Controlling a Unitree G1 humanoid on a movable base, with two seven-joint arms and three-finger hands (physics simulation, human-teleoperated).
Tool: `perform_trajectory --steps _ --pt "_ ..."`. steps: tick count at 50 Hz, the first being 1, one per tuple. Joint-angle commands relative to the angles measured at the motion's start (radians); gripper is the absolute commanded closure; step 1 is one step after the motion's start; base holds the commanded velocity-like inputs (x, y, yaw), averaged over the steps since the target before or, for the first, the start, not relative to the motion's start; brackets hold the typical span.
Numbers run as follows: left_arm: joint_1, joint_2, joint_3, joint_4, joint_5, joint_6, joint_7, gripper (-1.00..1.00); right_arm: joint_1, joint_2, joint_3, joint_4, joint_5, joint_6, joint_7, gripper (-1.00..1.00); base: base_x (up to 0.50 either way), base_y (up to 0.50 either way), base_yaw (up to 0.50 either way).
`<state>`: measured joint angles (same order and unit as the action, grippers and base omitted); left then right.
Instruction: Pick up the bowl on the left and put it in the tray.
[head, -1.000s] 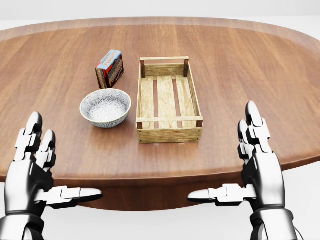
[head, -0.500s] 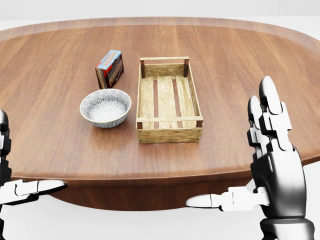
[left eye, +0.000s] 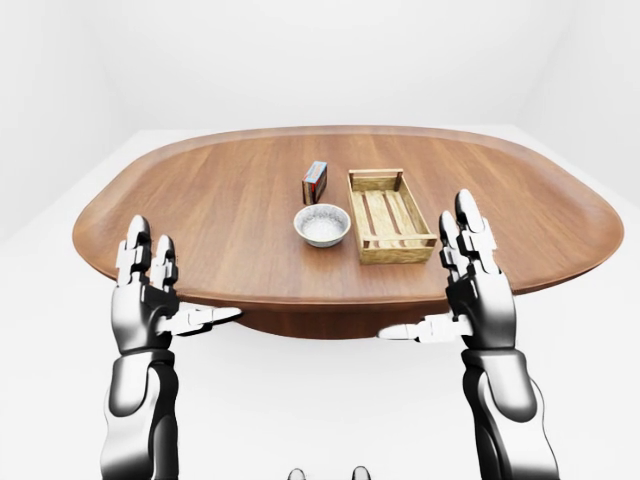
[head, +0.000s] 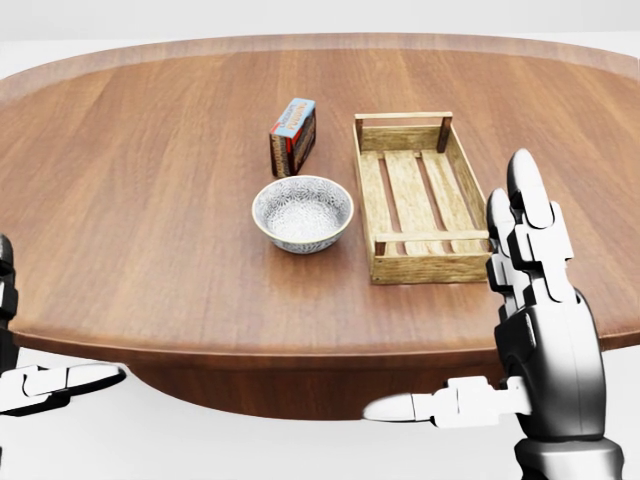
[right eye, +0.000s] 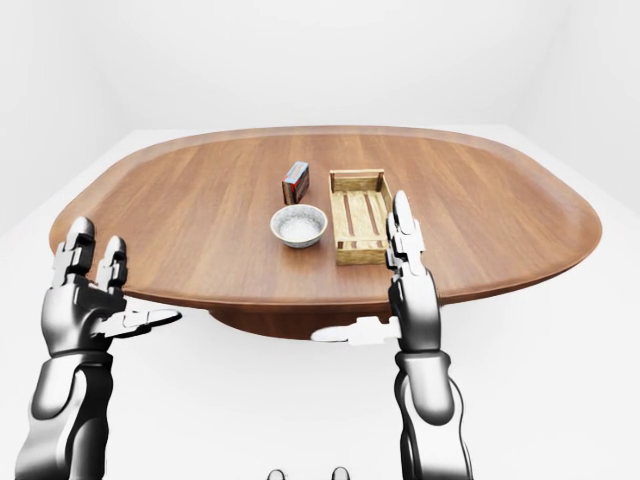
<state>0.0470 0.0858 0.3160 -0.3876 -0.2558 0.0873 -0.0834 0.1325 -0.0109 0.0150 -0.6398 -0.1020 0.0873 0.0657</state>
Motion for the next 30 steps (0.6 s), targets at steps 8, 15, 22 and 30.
perform_trajectory --steps 8,15,22,30 --pt "-0.014 -0.003 -0.028 0.118 0.033 0.0 -0.004 -1.0 -0.007 0.013 0.003 0.039 0.018 0.0 -0.018 -1.0 0.0 0.5 0.0" --pt "-0.018 0.0 -0.034 0.173 0.031 -0.015 -0.011 -1.0 -0.013 0.02 -0.016 0.029 0.067 0.0 -0.049 -1.0 0.0 0.07 0.0" --pt "-0.023 0.004 -0.037 0.219 0.029 -0.054 -0.014 -1.0 0.0 0.01 -0.005 0.037 0.078 0.0 -0.046 -1.0 0.1 0.0 0.0" --pt "-0.027 0.007 -0.039 0.244 0.022 -0.076 -0.014 -1.0 -0.004 0.01 -0.019 0.038 0.08 0.0 -0.048 -1.0 0.5 0.0 0.0"
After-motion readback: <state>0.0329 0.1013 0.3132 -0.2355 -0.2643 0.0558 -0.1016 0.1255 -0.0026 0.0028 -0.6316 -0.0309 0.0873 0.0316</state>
